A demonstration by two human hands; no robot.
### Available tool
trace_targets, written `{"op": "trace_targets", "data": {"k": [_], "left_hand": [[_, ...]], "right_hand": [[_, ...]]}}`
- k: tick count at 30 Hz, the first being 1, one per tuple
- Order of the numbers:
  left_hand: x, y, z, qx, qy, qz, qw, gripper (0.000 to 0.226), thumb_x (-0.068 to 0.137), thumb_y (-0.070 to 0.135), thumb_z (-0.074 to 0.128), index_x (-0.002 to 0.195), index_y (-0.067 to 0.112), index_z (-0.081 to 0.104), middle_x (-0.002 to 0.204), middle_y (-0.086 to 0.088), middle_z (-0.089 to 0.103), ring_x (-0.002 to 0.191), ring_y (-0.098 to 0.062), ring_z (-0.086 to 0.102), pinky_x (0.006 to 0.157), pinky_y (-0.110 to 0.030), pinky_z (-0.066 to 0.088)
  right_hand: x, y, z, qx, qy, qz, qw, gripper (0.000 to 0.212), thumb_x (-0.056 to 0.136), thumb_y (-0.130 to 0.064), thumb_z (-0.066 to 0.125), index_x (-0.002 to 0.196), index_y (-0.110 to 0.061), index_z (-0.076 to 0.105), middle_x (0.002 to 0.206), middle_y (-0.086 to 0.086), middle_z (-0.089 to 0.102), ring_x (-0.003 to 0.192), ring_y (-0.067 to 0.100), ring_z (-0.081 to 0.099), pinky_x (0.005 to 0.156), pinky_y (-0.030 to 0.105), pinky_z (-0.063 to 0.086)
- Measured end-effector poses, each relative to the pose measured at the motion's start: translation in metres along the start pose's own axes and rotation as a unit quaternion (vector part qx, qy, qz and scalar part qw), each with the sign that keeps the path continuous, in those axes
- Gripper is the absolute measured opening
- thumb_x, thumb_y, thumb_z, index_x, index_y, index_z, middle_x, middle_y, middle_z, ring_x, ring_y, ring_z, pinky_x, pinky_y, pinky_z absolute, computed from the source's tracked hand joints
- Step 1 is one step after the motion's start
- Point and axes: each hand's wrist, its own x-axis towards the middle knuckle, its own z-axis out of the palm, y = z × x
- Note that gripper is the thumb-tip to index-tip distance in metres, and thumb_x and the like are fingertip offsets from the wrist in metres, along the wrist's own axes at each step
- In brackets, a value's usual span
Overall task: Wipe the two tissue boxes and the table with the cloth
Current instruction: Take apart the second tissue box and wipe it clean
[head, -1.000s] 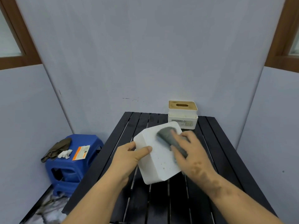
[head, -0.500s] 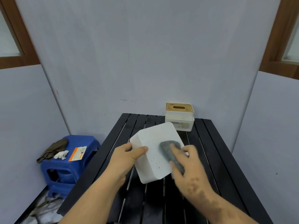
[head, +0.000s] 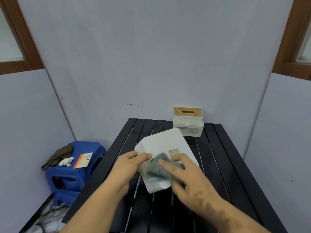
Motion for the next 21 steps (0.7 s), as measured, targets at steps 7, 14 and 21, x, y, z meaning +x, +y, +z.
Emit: {"op": "trace_targets", "data": {"k": [7, 14, 21], "left_hand": [[-0.003, -0.001, 0.001, 0.003, 0.007, -0.007, 1.0, 0.007, 0.087, 0.019, 0.072, 0.081, 0.018, 0.075, 0.072, 0.004, 0.074, 0.069, -0.014, 0.066, 0.06, -0.025, 0.043], [-0.007, 0.0, 0.002, 0.011, 0.015, 0.009, 1.0, 0.01, 0.089, 0.022, 0.07, 0.094, 0.016, 0.076, 0.081, 0.008, 0.076, 0.074, -0.01, 0.067, 0.062, -0.023, 0.039], [-0.004, 0.001, 0.0, 0.018, 0.018, 0.008, 1.0, 0.009, 0.091, 0.018, 0.067, 0.089, 0.014, 0.074, 0.074, 0.006, 0.076, 0.062, -0.006, 0.066, 0.052, -0.017, 0.043]], "right_hand": [[0.0, -0.009, 0.008, 0.011, 0.045, 0.057, 0.997, 0.047, 0.093, -0.021, 0.052, 0.137, -0.037, 0.056, 0.12, -0.005, 0.048, 0.098, 0.017, 0.055, 0.083, 0.034, 0.053], [0.001, 0.048, -0.009, -0.043, 0.137, 0.177, 0.974, 0.054, 0.091, -0.011, 0.061, 0.139, -0.035, 0.056, 0.112, -0.007, 0.046, 0.101, 0.023, 0.055, 0.088, 0.037, 0.052], [-0.01, -0.021, 0.006, -0.075, -0.014, -0.034, 0.997, 0.053, 0.079, -0.016, 0.054, 0.13, -0.028, 0.052, 0.116, 0.002, 0.056, 0.091, 0.023, 0.058, 0.078, 0.037, 0.052]]}}
